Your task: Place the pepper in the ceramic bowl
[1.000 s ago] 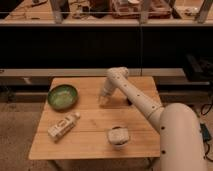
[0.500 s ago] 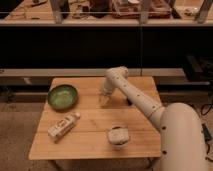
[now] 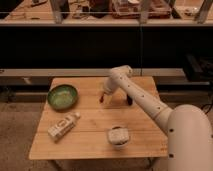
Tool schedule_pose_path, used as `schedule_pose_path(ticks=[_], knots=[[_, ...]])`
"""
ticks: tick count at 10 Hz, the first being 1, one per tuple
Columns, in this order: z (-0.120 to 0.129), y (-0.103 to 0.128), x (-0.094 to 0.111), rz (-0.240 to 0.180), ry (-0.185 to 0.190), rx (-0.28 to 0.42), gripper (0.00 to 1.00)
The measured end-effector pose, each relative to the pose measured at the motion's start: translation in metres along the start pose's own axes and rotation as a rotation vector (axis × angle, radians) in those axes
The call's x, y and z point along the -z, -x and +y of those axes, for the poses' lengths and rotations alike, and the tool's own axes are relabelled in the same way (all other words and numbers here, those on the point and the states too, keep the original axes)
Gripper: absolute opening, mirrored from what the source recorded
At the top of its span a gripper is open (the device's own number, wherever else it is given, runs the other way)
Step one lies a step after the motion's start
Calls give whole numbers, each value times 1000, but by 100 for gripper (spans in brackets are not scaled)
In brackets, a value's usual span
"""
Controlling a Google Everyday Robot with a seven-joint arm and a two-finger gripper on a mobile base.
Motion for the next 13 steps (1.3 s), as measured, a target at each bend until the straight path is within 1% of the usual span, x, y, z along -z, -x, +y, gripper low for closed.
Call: schedule_pose_path(ticks=[2,3,4,7,13], knots=[[-5,9,-3,-1,7,83,80],[-4,9,-2,0,8,113,80],[-4,6,-4,1,6,127,80],[-4,8,-3,0,7,125,78],[-4,6,-4,1,5,128,78]])
